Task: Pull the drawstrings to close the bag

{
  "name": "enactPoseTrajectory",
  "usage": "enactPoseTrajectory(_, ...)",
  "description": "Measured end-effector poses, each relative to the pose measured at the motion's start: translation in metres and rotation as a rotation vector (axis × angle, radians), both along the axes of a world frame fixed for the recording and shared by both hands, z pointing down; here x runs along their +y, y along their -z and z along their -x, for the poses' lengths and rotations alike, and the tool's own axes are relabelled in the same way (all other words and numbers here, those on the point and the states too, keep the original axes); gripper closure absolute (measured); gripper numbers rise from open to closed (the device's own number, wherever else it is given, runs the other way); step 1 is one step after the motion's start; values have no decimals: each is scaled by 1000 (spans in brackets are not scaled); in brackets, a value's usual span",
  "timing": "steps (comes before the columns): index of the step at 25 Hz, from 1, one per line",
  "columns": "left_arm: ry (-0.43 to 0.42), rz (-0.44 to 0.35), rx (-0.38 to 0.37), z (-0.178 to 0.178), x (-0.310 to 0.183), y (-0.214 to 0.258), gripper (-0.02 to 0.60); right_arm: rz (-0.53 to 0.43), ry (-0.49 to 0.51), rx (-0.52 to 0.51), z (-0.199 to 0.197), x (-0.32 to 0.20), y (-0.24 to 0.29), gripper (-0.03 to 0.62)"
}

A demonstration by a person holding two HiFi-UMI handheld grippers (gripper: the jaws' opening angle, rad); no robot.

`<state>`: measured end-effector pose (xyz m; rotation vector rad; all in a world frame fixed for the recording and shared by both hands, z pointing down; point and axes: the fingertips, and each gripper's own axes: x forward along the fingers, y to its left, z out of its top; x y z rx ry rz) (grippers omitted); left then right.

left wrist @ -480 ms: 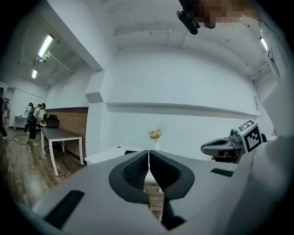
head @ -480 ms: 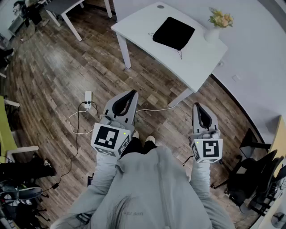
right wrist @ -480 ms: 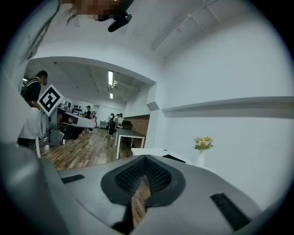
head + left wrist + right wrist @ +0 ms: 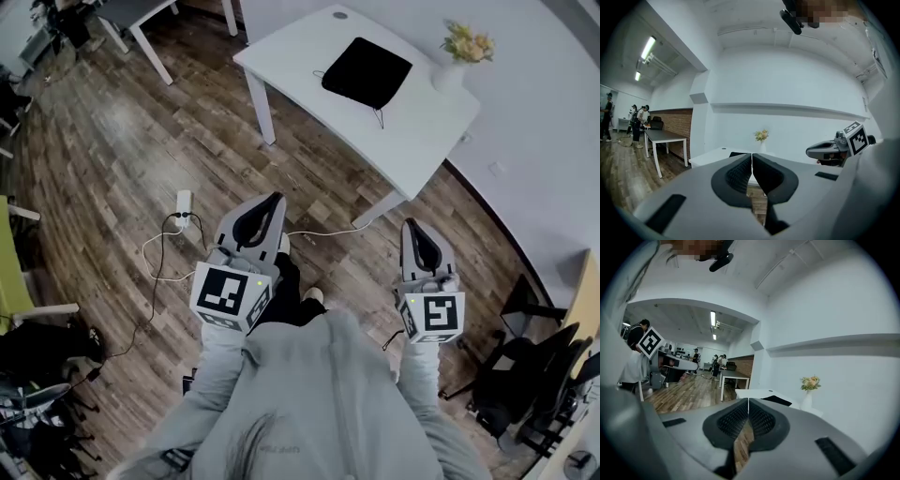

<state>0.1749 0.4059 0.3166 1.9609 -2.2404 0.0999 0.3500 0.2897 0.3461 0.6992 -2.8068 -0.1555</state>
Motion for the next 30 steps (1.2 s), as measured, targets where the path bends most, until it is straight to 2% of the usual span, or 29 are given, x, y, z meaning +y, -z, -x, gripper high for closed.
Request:
enactPoseTrajectory(6,-14,1,12,44,-39,-7,551,5,-9,15,45,-35,-6,571)
enactPoseTrajectory(15,-50,8,-5,154,-113,-3,551,0,-32,17,160,-108,-3,571)
enactPoseTrajectory(19,-72,11,-7,196,-137,1,551,-6,-36,26,202,-126,2,571)
enactPoseTrajectory(24,-91,18,-11,232,-152,-4,551,-8,-72,26,232,-139,-1,571)
enactPoseTrajectory(30,-123,32,4,247,-162,-9,551,17,-107,45,242,-146,-8,571)
